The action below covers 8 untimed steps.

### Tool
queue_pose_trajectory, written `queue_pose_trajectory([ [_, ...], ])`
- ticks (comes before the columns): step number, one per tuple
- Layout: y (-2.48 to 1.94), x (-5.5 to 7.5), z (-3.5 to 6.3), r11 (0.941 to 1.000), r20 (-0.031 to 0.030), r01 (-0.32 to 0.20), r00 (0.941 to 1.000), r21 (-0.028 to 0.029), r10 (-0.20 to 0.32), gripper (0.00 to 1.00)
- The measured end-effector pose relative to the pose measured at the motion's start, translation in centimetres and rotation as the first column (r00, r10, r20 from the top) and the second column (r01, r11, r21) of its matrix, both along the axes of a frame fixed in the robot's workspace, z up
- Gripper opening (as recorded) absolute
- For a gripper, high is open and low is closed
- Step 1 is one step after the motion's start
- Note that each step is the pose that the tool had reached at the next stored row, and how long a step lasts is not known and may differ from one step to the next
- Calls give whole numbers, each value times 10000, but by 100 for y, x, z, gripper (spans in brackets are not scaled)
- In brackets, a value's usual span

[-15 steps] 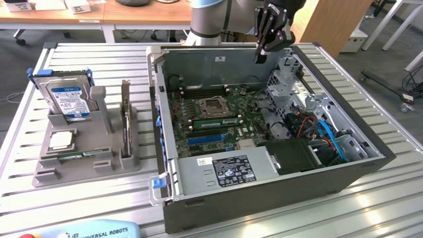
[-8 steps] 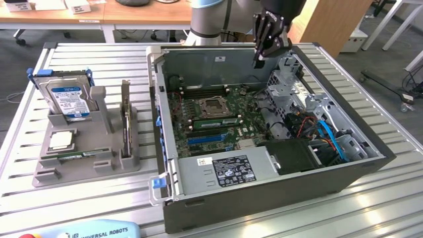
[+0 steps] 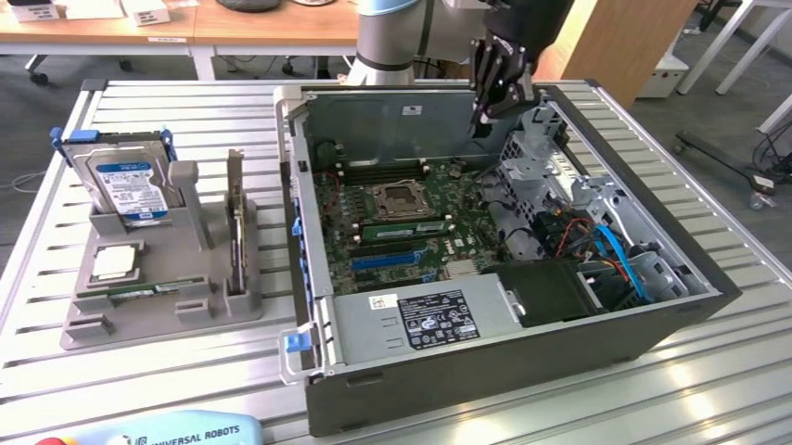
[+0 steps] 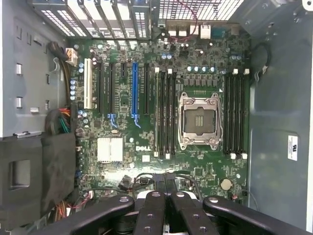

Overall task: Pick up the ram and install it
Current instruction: 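Press down the ram until it locks into place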

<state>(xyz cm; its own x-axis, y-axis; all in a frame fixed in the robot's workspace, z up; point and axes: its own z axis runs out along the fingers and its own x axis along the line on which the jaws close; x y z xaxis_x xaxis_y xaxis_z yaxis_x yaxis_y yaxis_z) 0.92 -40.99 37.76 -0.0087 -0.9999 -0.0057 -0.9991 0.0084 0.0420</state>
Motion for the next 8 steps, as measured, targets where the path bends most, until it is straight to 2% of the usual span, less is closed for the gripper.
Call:
queue_pose_trajectory([
  [8,0,-2,-146,10000,0,12,10000,0,-12,10],
])
